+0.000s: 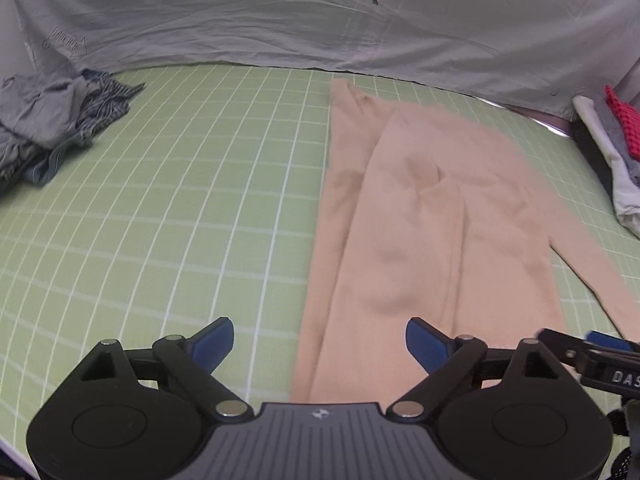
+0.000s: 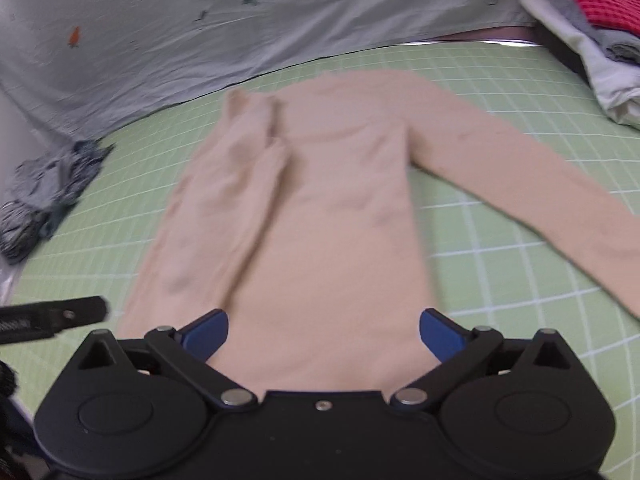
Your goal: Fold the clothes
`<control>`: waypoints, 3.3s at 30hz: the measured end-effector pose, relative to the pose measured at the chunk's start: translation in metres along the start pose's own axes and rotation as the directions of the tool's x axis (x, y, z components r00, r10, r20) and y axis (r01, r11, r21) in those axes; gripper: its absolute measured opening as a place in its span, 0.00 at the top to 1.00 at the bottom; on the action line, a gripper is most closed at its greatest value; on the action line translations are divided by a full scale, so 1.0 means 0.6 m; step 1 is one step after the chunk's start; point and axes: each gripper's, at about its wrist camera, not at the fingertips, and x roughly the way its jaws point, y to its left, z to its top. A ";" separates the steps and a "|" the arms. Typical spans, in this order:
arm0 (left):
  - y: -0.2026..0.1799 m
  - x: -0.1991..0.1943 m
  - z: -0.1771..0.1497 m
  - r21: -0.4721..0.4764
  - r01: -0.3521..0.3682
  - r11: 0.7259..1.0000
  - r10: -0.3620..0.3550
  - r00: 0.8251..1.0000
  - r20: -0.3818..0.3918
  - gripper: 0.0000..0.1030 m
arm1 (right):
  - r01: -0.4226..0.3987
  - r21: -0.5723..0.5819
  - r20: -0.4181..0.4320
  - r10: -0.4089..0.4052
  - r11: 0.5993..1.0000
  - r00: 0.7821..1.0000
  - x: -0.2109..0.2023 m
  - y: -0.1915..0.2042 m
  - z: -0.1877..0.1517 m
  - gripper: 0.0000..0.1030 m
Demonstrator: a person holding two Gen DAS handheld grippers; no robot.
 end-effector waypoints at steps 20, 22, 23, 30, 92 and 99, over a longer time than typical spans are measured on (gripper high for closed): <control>0.000 0.160 0.113 0.071 0.032 0.997 -0.025 0.996 -0.091 0.09 | 0.506 0.125 0.026 -0.513 0.853 0.858 0.048 -0.231 0.058 0.00; 0.004 0.164 0.115 0.063 0.032 0.997 -0.026 0.995 -0.097 0.09 | 0.475 0.174 0.015 -0.484 0.863 0.875 0.051 -0.248 0.058 0.00; 0.005 0.166 0.114 0.060 0.032 0.998 -0.026 0.995 -0.099 0.09 | 0.454 0.212 0.005 -0.465 0.866 0.885 0.051 -0.255 0.057 0.00; 0.010 0.176 0.107 0.040 0.031 0.999 -0.026 0.993 -0.117 0.09 | 0.419 0.228 0.017 -0.434 0.879 0.901 0.048 -0.253 0.058 0.13; 0.021 0.103 0.267 0.110 0.172 0.979 -0.195 0.944 0.265 0.94 | 0.202 0.310 -0.028 -0.203 0.929 0.979 0.043 -0.108 0.045 0.41; 0.109 0.108 0.315 -0.077 -0.082 0.994 0.104 0.934 0.342 0.75 | 0.194 0.297 -0.028 -0.194 0.935 0.981 0.045 -0.102 0.049 0.41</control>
